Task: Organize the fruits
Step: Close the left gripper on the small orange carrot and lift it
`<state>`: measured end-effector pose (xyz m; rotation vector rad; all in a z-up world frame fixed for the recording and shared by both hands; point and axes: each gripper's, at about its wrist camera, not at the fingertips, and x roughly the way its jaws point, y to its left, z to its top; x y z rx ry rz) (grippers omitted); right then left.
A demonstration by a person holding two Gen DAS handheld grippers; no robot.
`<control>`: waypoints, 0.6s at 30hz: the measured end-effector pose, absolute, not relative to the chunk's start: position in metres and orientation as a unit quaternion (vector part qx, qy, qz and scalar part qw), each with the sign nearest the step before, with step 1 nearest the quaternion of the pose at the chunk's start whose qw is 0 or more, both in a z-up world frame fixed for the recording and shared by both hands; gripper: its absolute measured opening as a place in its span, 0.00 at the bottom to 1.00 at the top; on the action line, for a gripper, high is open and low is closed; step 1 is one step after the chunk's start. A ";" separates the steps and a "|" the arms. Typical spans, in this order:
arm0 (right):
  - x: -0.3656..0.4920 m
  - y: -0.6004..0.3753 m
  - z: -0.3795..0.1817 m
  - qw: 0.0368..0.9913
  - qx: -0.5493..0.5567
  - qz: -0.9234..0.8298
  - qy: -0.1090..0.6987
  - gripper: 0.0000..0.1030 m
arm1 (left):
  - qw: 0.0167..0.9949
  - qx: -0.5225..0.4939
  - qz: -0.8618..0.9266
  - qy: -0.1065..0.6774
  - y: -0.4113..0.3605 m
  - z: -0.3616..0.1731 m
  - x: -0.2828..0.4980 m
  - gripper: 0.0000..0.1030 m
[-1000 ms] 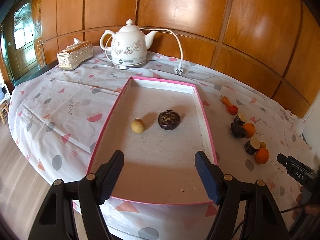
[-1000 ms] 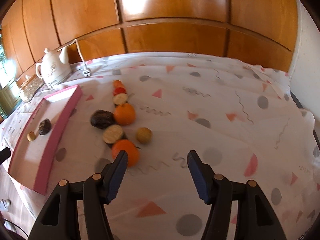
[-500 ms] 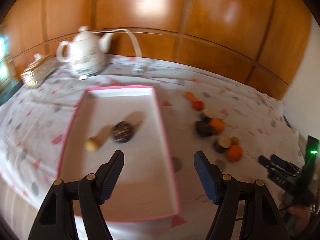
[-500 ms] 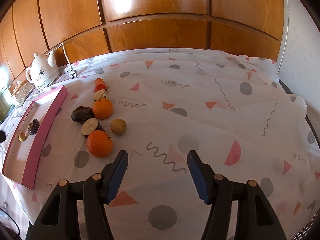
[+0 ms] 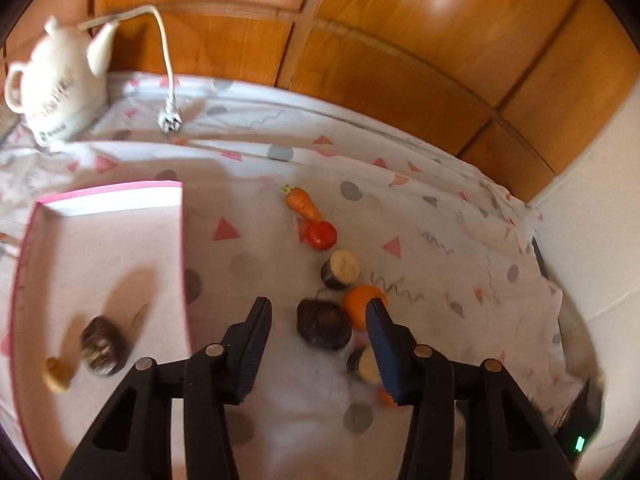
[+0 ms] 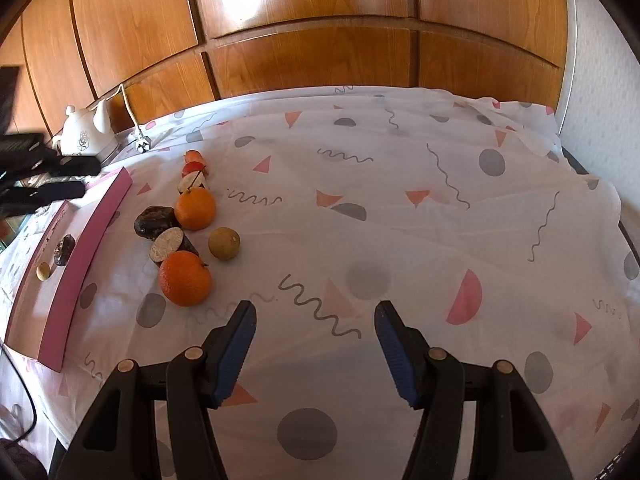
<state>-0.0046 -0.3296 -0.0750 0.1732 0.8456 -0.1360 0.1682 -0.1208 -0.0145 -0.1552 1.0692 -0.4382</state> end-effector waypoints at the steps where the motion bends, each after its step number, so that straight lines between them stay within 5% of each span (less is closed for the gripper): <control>1: -0.004 -0.330 -0.076 0.906 0.085 -0.064 0.410 0.61 | 0.830 -0.081 -0.208 0.511 -0.125 -0.018 0.179 0.44; 3: -0.004 -0.332 -0.077 0.905 0.086 -0.062 0.412 0.61 | 0.823 -0.090 -0.208 0.520 -0.131 -0.025 0.197 0.36; 18: -0.001 -0.339 -0.084 0.901 0.095 -0.052 0.420 0.61 | 0.797 -0.166 -0.153 0.561 -0.151 -0.066 0.292 0.32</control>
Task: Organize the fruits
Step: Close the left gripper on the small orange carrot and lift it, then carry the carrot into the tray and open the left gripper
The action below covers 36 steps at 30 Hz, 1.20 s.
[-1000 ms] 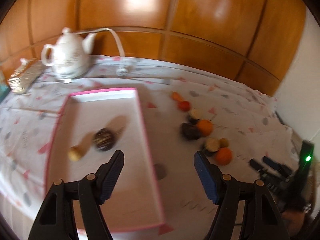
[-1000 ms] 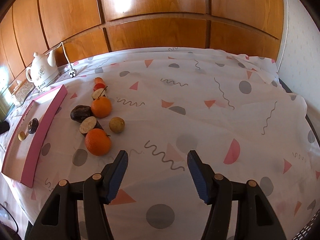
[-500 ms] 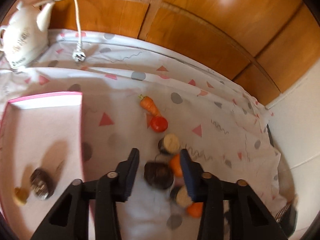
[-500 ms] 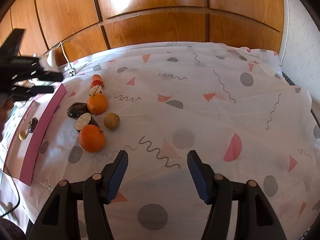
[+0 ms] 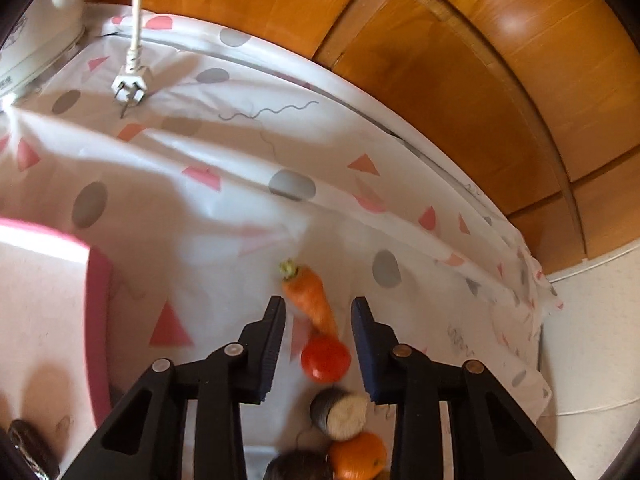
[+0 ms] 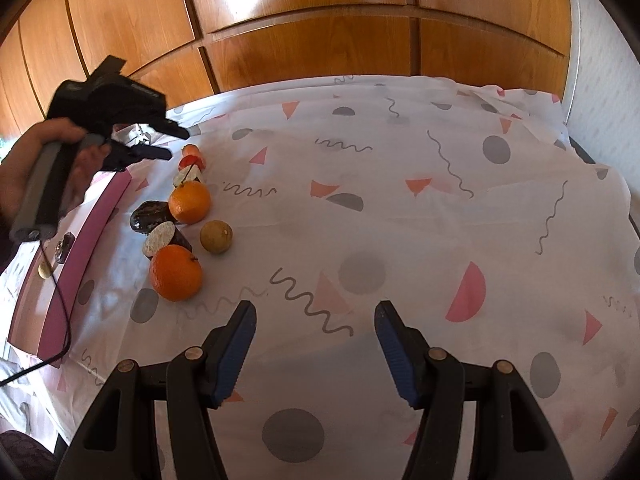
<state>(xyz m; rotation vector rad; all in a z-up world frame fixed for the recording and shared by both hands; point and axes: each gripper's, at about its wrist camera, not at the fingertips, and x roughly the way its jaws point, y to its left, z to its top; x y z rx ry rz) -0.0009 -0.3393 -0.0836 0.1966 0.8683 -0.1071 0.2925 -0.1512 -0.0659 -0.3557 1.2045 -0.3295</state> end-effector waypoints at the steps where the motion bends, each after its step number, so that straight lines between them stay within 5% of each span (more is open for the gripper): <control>1: 0.000 -0.339 -0.084 0.901 0.096 -0.051 0.421 0.61 | 0.796 -0.164 -0.150 0.563 -0.154 -0.067 0.296 0.32; 7: 0.001 -0.338 -0.089 0.897 0.095 -0.047 0.428 0.61 | 0.806 -0.131 -0.129 0.563 -0.167 -0.075 0.305 0.32; 9: 0.001 -0.338 -0.090 0.897 0.097 -0.045 0.430 0.61 | 0.808 -0.110 -0.124 0.566 -0.170 -0.079 0.305 0.23; 36: -0.002 -0.335 -0.094 0.893 0.093 -0.056 0.437 0.61 | 0.868 -0.110 -0.155 0.459 -0.087 -0.020 0.187 0.22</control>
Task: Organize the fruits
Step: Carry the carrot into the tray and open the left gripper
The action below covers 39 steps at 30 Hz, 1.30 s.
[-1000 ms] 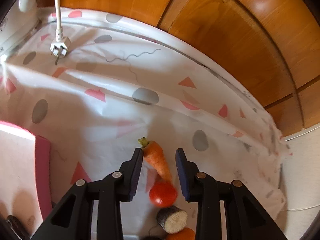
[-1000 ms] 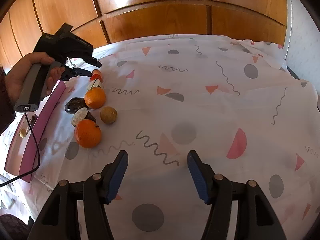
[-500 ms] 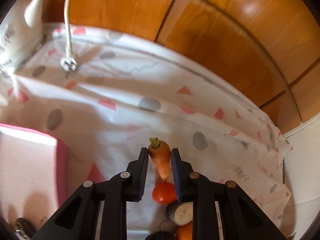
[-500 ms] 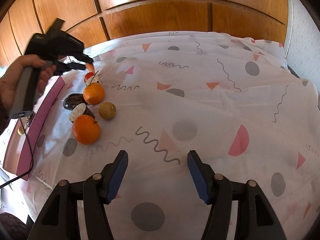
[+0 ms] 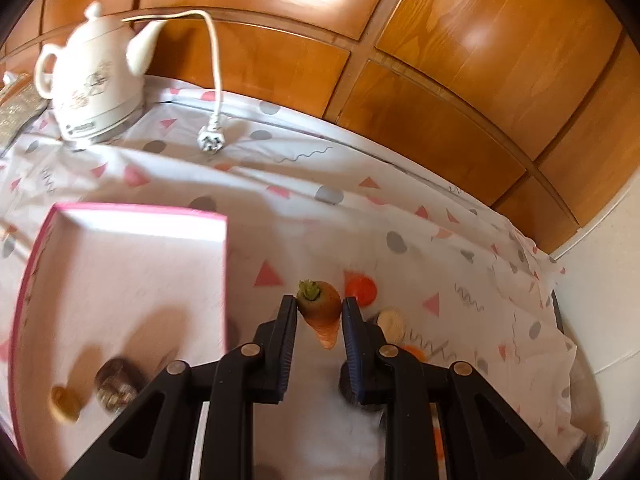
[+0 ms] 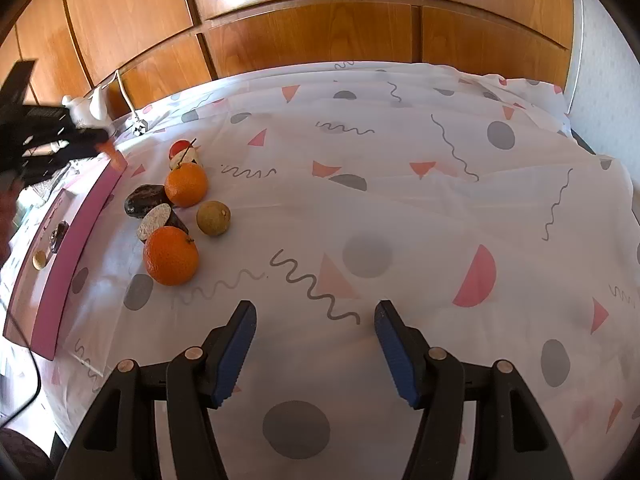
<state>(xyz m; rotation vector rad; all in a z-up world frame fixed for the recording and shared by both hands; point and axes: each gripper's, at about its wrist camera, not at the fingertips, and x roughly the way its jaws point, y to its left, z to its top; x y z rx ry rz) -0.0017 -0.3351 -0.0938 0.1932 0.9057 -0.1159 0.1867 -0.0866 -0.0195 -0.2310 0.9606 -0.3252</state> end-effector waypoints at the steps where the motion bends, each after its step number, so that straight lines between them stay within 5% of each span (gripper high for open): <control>1: -0.002 -0.335 -0.094 0.893 0.094 -0.056 0.436 0.61 | 0.869 -0.108 -0.157 0.457 -0.082 -0.019 0.181 0.22; 19: 0.002 -0.328 -0.097 0.892 0.071 -0.066 0.442 0.61 | 0.899 -0.063 -0.025 0.432 0.049 -0.027 0.193 0.23; 39: 0.005 -0.320 -0.101 0.891 0.056 -0.073 0.445 0.70 | 0.906 -0.056 -0.035 0.417 0.022 -0.027 0.100 0.35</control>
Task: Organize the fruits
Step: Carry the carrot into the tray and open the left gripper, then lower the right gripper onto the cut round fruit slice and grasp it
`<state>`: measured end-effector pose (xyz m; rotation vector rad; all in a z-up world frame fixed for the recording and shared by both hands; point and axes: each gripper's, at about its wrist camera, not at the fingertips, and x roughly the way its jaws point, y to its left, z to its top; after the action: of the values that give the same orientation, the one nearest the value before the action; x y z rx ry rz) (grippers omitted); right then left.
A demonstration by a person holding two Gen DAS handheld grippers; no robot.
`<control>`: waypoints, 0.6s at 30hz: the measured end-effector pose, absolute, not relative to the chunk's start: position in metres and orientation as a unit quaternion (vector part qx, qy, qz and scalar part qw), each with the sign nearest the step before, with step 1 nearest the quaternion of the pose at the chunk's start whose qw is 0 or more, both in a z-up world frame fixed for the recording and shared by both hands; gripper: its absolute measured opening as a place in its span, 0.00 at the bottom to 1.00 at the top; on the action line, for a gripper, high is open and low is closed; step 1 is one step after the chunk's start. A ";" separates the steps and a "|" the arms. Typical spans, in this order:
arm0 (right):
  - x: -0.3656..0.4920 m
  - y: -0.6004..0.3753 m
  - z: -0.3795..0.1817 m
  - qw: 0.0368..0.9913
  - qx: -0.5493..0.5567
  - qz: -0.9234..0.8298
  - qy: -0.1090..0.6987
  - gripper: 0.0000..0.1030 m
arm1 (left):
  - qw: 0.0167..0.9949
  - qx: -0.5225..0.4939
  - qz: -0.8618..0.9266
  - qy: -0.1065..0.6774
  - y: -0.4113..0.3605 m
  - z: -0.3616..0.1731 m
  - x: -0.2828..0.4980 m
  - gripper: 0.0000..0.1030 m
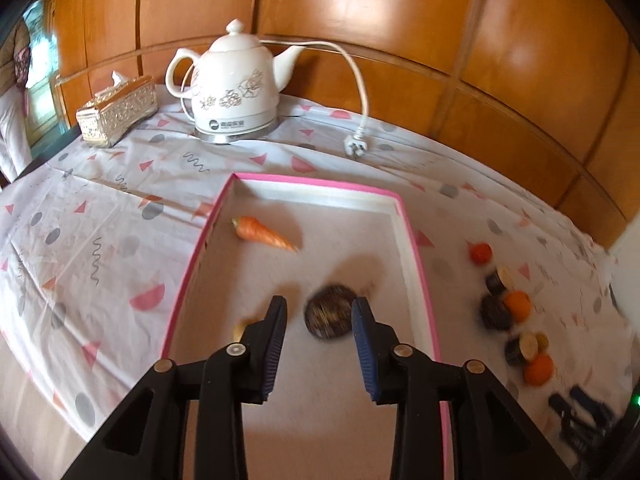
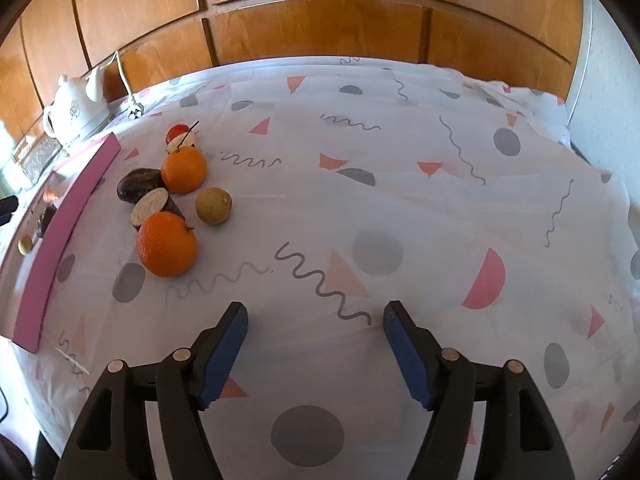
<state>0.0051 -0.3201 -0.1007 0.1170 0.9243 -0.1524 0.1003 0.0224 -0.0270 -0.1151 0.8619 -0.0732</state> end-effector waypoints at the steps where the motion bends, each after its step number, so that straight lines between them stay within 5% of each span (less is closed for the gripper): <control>1: 0.004 -0.320 -0.101 0.892 0.057 -0.075 0.442 0.70 | 0.907 -0.048 -0.035 0.417 0.019 -0.027 0.093 0.35; 18: -0.003 -0.316 -0.102 0.903 0.050 -0.089 0.418 0.69 | 0.915 -0.007 -0.018 0.402 0.000 -0.047 0.028 0.64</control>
<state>-0.0034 -0.3159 -0.1023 0.1041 0.8643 -0.1846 0.0278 0.0003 -0.0469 -0.0143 0.8284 -0.0367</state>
